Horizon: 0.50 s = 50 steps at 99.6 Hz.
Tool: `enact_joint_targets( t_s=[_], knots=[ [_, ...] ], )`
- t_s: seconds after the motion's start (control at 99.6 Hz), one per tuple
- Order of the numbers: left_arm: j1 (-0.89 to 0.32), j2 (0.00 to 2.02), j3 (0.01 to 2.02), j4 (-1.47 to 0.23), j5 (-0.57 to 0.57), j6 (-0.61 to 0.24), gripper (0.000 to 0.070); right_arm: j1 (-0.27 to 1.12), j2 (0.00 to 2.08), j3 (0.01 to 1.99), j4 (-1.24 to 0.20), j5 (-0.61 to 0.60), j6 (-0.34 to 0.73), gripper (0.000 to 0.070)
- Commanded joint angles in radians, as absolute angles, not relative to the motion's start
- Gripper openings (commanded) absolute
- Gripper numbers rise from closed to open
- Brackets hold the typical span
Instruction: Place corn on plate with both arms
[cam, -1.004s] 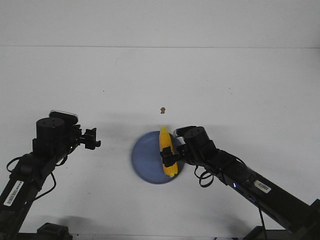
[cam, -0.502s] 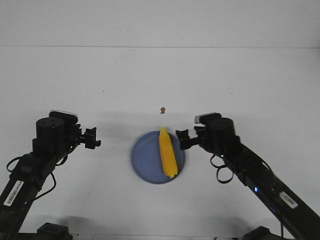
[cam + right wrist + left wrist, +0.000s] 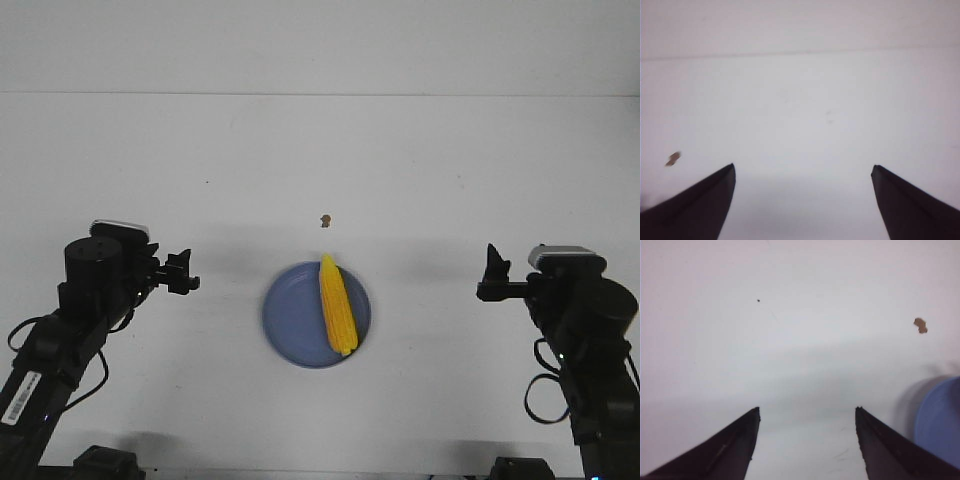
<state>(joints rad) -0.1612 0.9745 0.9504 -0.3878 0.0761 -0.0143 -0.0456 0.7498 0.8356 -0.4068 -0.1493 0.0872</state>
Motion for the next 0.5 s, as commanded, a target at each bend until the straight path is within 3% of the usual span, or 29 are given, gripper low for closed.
enact_joint_targets(
  t_s=[0.0,0.261,0.492],
  knots=[
    [-0.163,0.934,0.938,-0.361,0.075,-0.025,0.038,-0.054,0.704,0.808,-0.406,-0.148,0.068,0.0572],
    [-0.163,0.674,0.743,-0.289,0.053,-0.039,0.038,-0.06,0.437,0.588,-0.403,-0.104,0.07,0.0571],
    [-0.162,0.445,0.54,-0.29,-0.049,-0.105,0.038,-0.059,0.246,0.558,-0.467,-0.088,0.069,0.057]
  ],
)
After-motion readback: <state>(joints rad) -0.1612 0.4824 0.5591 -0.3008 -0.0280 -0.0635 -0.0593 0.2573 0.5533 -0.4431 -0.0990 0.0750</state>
